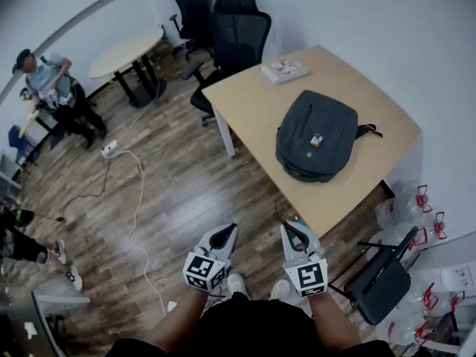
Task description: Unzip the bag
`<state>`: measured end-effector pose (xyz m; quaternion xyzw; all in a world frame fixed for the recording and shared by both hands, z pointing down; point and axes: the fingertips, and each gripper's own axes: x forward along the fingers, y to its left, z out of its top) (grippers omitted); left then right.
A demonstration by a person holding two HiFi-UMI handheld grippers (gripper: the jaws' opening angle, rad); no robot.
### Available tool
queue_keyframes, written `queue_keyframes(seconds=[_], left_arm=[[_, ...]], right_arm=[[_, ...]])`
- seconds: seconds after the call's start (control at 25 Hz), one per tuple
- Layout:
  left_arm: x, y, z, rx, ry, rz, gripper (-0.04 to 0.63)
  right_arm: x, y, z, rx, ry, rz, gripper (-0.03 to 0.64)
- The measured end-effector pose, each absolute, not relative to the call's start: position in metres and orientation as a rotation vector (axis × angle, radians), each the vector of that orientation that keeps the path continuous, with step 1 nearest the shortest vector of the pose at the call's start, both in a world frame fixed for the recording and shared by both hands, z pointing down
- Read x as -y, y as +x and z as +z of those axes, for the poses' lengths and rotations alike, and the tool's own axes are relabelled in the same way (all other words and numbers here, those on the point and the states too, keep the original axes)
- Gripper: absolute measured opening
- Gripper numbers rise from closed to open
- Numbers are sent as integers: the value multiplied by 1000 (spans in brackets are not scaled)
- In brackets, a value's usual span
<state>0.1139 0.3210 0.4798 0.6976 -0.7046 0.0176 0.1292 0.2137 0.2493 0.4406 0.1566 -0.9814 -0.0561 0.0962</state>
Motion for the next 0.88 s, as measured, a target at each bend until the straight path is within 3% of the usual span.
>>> queue_keyframes(seconds=[0.88], left_arm=[[-375, 35, 477, 2050, 2119, 81, 19]], right_arm=[[-284, 156, 436, 2910, 643, -167, 3]])
